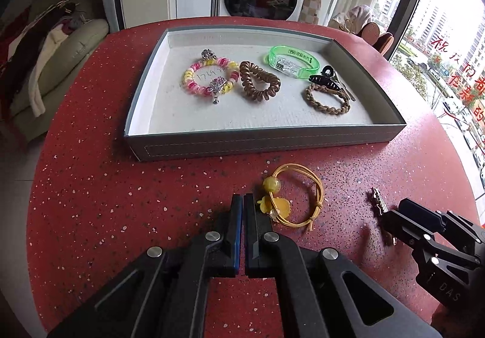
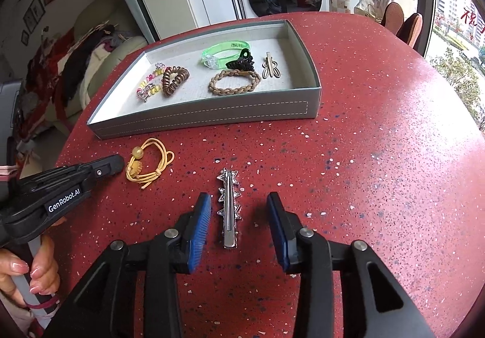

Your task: Organize jewelry

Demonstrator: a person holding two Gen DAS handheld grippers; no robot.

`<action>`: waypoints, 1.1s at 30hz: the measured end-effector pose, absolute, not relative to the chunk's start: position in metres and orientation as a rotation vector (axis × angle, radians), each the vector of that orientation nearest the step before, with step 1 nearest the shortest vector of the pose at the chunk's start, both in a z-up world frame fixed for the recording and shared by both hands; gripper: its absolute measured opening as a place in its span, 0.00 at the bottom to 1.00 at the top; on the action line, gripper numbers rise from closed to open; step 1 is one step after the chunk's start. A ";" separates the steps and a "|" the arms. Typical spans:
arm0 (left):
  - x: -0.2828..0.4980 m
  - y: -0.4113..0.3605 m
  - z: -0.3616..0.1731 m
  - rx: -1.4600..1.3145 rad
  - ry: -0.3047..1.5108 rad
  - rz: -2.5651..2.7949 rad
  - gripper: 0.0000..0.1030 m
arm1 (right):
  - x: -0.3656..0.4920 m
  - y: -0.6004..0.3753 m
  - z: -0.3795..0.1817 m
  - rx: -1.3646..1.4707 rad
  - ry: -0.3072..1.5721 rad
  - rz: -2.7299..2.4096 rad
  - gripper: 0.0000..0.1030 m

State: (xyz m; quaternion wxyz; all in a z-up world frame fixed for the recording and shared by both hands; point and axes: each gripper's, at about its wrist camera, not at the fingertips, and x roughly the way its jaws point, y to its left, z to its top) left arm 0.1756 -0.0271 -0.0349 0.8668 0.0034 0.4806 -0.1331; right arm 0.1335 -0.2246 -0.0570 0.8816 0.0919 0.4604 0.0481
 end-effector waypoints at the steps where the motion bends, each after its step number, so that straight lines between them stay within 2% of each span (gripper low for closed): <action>1: 0.176 -0.026 -0.036 0.004 1.009 -0.277 0.18 | 0.134 -0.224 -0.057 0.190 0.958 0.102 0.41; 13: 0.174 -0.017 -0.031 -0.021 0.990 -0.249 0.18 | 0.128 -0.232 -0.055 0.223 0.948 0.101 0.42; 18: 0.172 -0.016 -0.029 -0.018 0.975 -0.243 0.18 | 0.126 -0.233 -0.052 0.220 0.938 0.094 0.50; 20: 0.171 -0.016 -0.028 -0.021 0.973 -0.252 0.18 | 0.125 -0.233 -0.051 0.217 0.931 0.090 0.58; 22: 0.169 -0.015 -0.026 -0.026 0.968 -0.259 0.18 | 0.124 -0.233 -0.051 0.218 0.926 0.088 0.62; 26: 0.166 -0.012 -0.024 -0.048 0.944 -0.252 0.18 | 0.123 -0.233 -0.048 0.218 0.914 0.090 0.67; 33: 0.165 0.005 -0.021 -0.209 0.908 -0.360 0.18 | 0.122 -0.231 -0.046 0.218 0.900 0.098 0.68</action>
